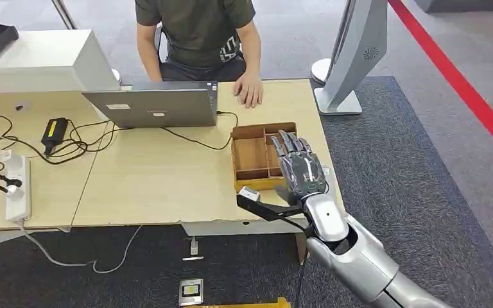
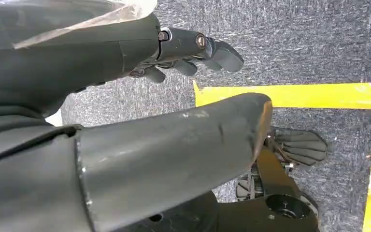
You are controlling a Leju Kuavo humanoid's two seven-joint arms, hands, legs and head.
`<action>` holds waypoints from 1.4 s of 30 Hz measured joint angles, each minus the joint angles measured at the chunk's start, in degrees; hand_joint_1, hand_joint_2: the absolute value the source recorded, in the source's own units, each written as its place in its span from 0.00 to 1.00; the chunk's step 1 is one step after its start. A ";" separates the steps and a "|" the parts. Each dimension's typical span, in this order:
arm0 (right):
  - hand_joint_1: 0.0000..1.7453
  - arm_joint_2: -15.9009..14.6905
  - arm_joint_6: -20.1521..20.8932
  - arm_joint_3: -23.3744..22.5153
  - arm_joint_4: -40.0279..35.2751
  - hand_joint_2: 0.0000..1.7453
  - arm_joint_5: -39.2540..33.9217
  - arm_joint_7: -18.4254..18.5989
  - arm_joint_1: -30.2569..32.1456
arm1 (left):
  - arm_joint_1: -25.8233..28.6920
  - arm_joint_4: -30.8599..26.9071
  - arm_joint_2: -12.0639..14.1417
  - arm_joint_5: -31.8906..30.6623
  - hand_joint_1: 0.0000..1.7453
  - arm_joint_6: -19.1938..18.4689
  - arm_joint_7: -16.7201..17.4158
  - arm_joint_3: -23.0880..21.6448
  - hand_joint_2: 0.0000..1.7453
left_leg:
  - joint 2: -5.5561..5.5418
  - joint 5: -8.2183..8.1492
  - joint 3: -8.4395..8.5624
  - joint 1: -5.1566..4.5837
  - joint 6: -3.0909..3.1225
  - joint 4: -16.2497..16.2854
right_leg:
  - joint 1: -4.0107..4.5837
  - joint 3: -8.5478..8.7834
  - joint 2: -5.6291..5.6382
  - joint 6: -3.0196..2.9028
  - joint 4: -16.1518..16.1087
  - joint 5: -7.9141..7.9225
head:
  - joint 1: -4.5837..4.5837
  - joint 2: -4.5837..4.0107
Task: Pass the card to the sensor for recognition and then transmit it.
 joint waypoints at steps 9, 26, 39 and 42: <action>0.00 1.26 0.53 -0.61 4.87 1.00 0.24 0.46 -0.96 | 0.02 0.00 0.02 0.17 0.00 -0.22 -0.04 0.00 0.00 | 0.00 0.00 -0.01 0.01 0.00 0.00 | 0.01 -0.01 0.00 -0.02 0.00 0.01 | 0.00 0.00; 0.00 4.65 -1.75 -2.01 12.98 1.00 0.50 -3.01 -1.28 | 0.34 0.02 0.04 6.88 0.00 -0.61 0.06 2.27 0.00 | 0.01 0.00 -0.01 0.04 0.00 0.00 | 0.03 -0.02 0.00 -0.03 0.00 0.01 | -0.02 0.00; 0.00 7.80 -1.60 -1.84 18.18 1.00 0.61 -4.42 -1.50 | 0.57 0.00 0.04 8.17 0.00 1.31 2.03 5.31 0.00 | 0.01 0.00 0.00 0.05 -0.01 0.00 | 0.05 -0.02 0.00 -0.03 0.00 0.01 | 0.00 0.00; 0.00 7.85 -1.29 -1.84 18.18 1.00 0.61 -4.04 -1.48 | 0.59 0.00 0.02 8.00 0.00 1.35 2.03 5.51 0.00 | 0.02 0.00 0.01 0.05 -0.01 0.01 | 0.04 -0.02 0.00 -0.04 0.00 0.01 | 0.00 0.00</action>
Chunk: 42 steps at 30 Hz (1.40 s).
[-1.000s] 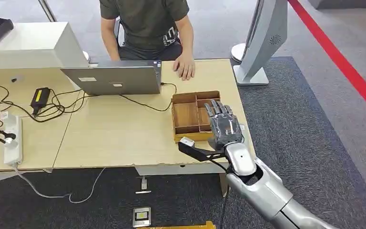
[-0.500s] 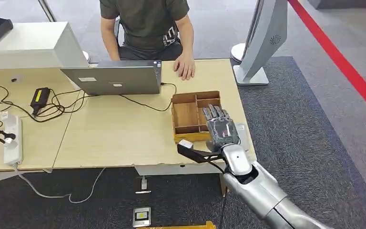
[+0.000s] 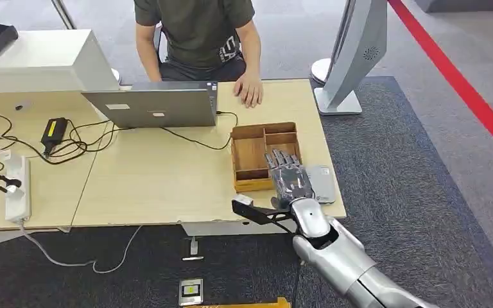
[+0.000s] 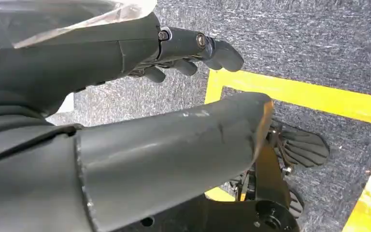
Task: Pass the card to the sensor for recognition and then transmit it.
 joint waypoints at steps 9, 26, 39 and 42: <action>0.00 -0.28 1.81 -0.13 -0.50 1.00 0.68 1.90 0.05 | 0.02 0.00 0.00 -0.33 0.00 0.02 0.09 0.11 0.00 | 0.01 0.00 0.01 0.00 0.00 0.00 | 0.00 -0.01 0.00 -0.01 0.00 0.01 | -0.02 0.00; 0.00 -1.55 2.21 -0.68 -2.67 1.00 0.66 3.56 0.95 | 0.04 0.00 0.00 -1.20 0.00 -0.09 0.77 0.11 0.00 | 0.02 0.00 0.02 0.00 0.00 0.00 | 0.00 0.00 0.00 -0.02 0.00 0.01 | 0.00 0.00; 0.00 -1.66 1.92 -1.03 -1.66 1.00 0.44 3.58 1.08 | 0.02 0.00 0.00 -1.49 0.00 -0.13 0.74 0.11 0.00 | 0.02 0.00 0.01 0.00 0.00 0.00 | 0.00 0.00 0.00 -0.02 0.00 0.02 | 0.00 0.00; 0.00 -1.64 1.90 -1.09 -1.14 1.00 0.55 3.76 1.08 | 0.01 0.00 0.00 -1.55 0.00 -0.17 0.74 0.11 0.00 | 0.02 0.00 0.01 0.00 0.00 0.00 | 0.00 0.00 0.00 -0.02 0.00 0.01 | 0.00 0.00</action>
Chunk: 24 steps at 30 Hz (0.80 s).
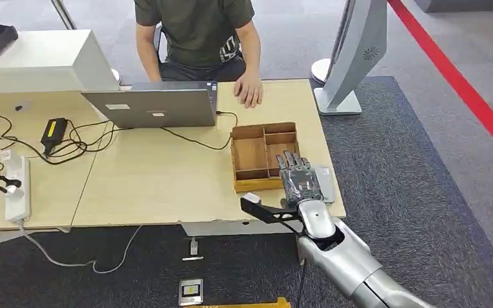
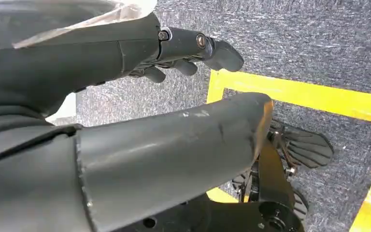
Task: Pass the card to the sensor for recognition and then transmit it.
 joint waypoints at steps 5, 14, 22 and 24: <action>0.00 0.00 -0.09 -0.42 1.12 1.00 0.00 0.33 0.00 | -0.02 0.00 0.00 -0.72 0.00 -0.26 0.00 0.00 0.00 | 0.00 0.00 0.00 0.00 0.00 0.00 | 0.00 0.00 0.00 0.00 0.00 0.00 | 0.00 0.00; 0.00 -0.02 -0.85 -1.18 3.50 1.00 -0.15 0.99 0.03 | -0.04 0.00 0.00 -2.21 0.00 -0.33 0.31 -0.24 0.00 | 0.00 0.00 0.00 0.00 0.00 0.00 | 0.00 0.00 0.00 0.00 0.00 0.00 | 0.00 0.00; 0.00 -0.02 -1.03 -1.79 4.17 1.00 -0.04 0.90 0.04 | -0.07 0.00 -0.02 -2.78 0.00 -0.39 0.26 -0.59 0.00 | 0.00 0.00 0.00 0.00 0.00 0.00 | 0.00 0.00 0.00 0.00 0.00 0.00 | -0.02 0.00; 0.00 0.00 -1.03 -1.81 4.24 1.00 0.00 0.70 0.04 | -0.07 0.00 -0.02 -2.86 0.00 -0.37 0.28 -0.63 0.00 | 0.00 0.00 0.00 0.00 0.00 0.00 | 0.00 0.00 0.00 0.00 0.00 0.00 | 0.00 0.00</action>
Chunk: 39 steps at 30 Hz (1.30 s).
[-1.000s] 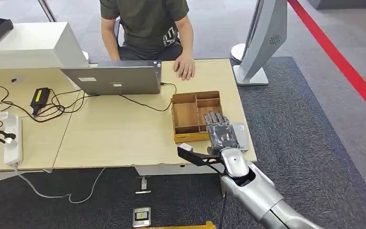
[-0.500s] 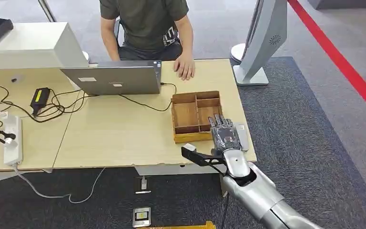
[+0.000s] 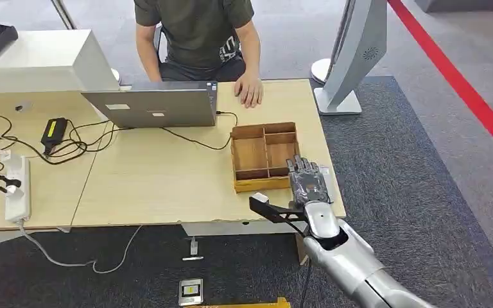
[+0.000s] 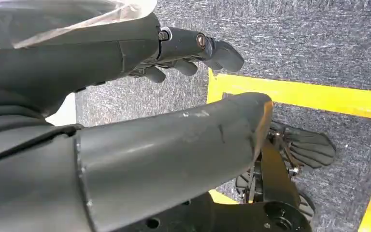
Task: Pass the card to the sensor for recognition and then transmit it.
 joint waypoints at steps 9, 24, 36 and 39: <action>0.00 0.24 0.00 0.00 0.00 1.00 -0.04 -0.31 0.00 | -0.02 0.00 -0.04 0.00 0.00 0.24 0.02 0.00 0.00 | 0.00 0.00 0.00 0.00 0.00 0.00 | 0.00 0.00 0.00 0.00 0.00 0.00 | 0.00 0.00; 1.00 1.12 -0.59 0.00 1.27 1.00 -0.50 -2.49 -0.62 | -0.09 0.00 -0.46 0.18 0.00 1.38 1.18 -0.15 0.00 | 0.00 0.00 0.00 0.00 0.00 0.00 | 0.00 0.01 0.00 0.00 0.00 0.00 | 0.00 0.00; 1.00 2.25 1.29 0.24 2.03 1.00 -2.25 -2.25 -0.67 | -0.11 0.00 -0.79 1.05 0.00 2.60 2.03 -0.15 0.00 | 0.00 0.00 0.00 0.00 0.00 0.00 | 0.00 0.01 0.00 0.00 0.00 0.00 | 0.00 0.00; 1.00 2.40 1.29 0.31 2.03 1.00 -2.25 -2.16 -0.66 | -0.13 0.00 -0.85 1.07 0.00 2.60 2.03 -0.15 0.00 | 0.00 0.00 0.00 0.00 0.00 0.00 | 0.00 0.01 0.00 0.00 0.00 0.00 | -0.02 0.00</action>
